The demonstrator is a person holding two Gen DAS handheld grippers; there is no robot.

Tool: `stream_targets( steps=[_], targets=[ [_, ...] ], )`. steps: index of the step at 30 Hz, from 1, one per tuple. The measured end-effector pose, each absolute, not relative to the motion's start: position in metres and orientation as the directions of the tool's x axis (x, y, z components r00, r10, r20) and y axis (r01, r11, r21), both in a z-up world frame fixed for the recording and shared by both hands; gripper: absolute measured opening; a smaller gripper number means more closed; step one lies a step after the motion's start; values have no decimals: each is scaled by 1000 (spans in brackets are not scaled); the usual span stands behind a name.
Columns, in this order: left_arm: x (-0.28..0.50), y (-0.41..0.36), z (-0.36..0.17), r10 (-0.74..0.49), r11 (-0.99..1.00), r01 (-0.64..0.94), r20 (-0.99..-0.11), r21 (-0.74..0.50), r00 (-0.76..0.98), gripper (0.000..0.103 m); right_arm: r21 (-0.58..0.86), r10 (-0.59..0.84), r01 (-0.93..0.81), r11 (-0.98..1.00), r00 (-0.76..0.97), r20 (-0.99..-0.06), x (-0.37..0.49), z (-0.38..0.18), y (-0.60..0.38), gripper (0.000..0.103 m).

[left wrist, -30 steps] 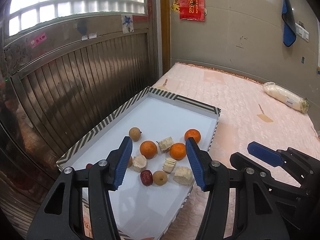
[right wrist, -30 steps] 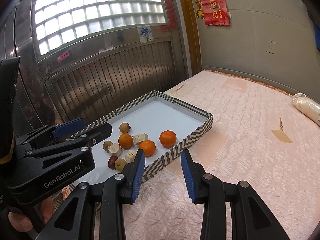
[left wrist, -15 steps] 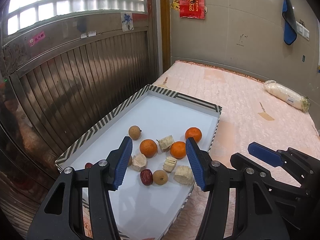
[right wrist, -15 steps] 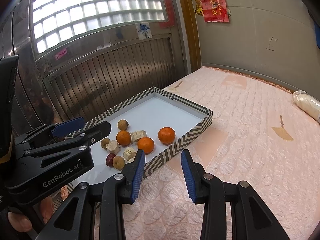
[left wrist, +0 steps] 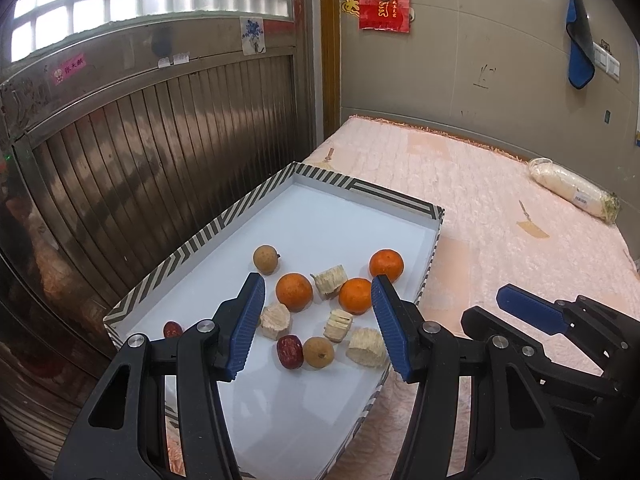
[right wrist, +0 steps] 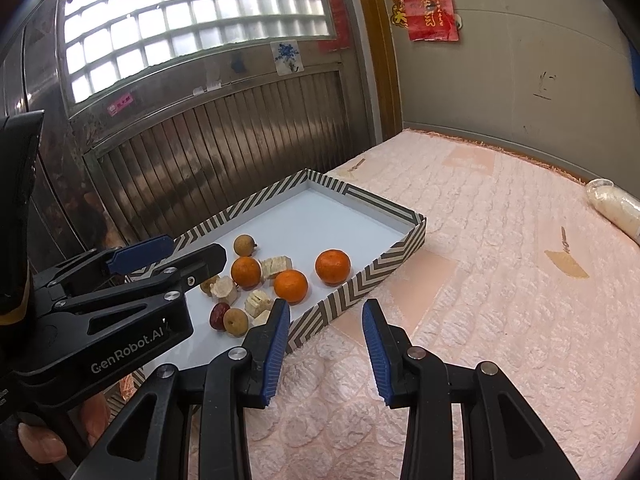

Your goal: Organize fruits

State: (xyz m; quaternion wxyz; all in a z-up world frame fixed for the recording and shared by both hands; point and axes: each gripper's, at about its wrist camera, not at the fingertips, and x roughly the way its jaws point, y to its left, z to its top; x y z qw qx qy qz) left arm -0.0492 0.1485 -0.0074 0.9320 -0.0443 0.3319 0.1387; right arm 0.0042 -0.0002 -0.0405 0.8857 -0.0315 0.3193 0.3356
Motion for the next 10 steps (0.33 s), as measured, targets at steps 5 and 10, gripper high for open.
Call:
stream_targets(
  steps=[5,10],
  targets=[
    [-52,150,-5,239,955,-295,-604,6,760,56,162,573,-611,774,569,-590,5,-43,-1,36],
    [-49,144,-6,238,958,-285,-611,22,755,56,169,572,-604,779,574,-586,5,-41,-8,36]
  ],
)
